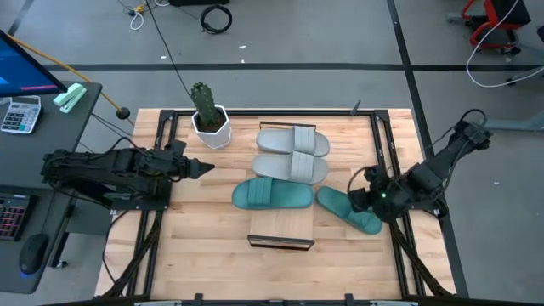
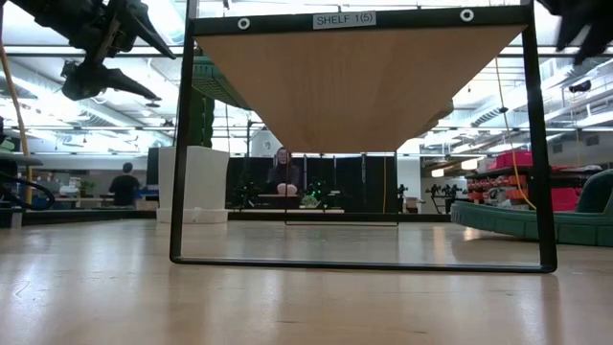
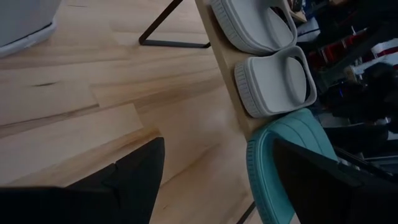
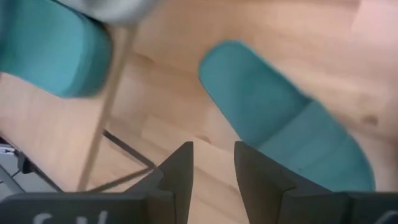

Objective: Pick and place slides into the shelf
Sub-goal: Put the green slipper onto the shelf

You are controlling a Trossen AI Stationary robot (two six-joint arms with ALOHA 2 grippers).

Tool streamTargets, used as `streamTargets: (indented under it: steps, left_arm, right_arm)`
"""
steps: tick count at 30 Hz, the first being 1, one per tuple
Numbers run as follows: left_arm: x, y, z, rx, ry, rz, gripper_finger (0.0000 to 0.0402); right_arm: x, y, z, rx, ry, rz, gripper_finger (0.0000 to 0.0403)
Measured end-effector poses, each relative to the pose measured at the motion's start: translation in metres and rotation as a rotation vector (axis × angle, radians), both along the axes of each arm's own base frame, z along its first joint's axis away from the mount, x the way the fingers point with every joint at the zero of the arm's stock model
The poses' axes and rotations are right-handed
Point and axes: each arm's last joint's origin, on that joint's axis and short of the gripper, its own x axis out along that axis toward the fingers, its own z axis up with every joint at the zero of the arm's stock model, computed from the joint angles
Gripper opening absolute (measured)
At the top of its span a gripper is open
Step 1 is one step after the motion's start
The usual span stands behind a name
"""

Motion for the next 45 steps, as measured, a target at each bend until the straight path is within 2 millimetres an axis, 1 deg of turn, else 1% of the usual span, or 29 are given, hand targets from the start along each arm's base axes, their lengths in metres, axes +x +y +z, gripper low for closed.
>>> streamTargets:
  steps: [3,8,13,25,29,33,37,40,45]
  left_arm:
    - [0.0,0.0,0.0,-0.001,-0.001,0.001,0.0302]
    - [0.0,0.0,0.0,-0.003,-0.005,0.003,0.0302]
    - [0.0,0.0,0.0,0.0,-0.004,0.003,0.0302]
    - [0.003,0.0,0.005,-0.002,-0.064,-0.001,0.0302]
    - [0.003,0.0,0.005,-0.003,-0.064,-0.001,0.0302]
    - [0.003,0.0,0.005,-0.003,-0.065,-0.001,0.0302]
    - [0.003,0.0,0.006,-0.003,-0.065,-0.001,0.0302]
    - [0.003,0.0,0.006,-0.003,-0.065,-0.002,0.0302]
    - [0.003,0.0,0.006,0.004,-0.063,-0.005,0.0302]
  right_arm:
    - [-0.007,0.008,-0.009,0.036,0.005,-0.043,0.0123]
    - [-0.017,0.019,-0.016,0.074,-0.016,-0.098,0.0123]
    - [-0.016,0.024,-0.016,0.066,-0.019,-0.092,0.0123]
    - [-0.018,0.021,-0.015,0.023,-0.001,-0.029,0.0123]
    - [-0.02,0.018,-0.016,-0.006,0.041,-0.006,0.0123]
    - [-0.021,0.011,-0.017,-0.028,0.093,-0.04,0.0123]
    - [-0.021,0.007,-0.019,-0.002,0.163,-0.059,0.0123]
    - [-0.023,0.008,-0.025,0.031,0.196,-0.087,0.0123]
    - [-0.021,0.016,-0.046,0.098,0.174,-0.106,0.0123]
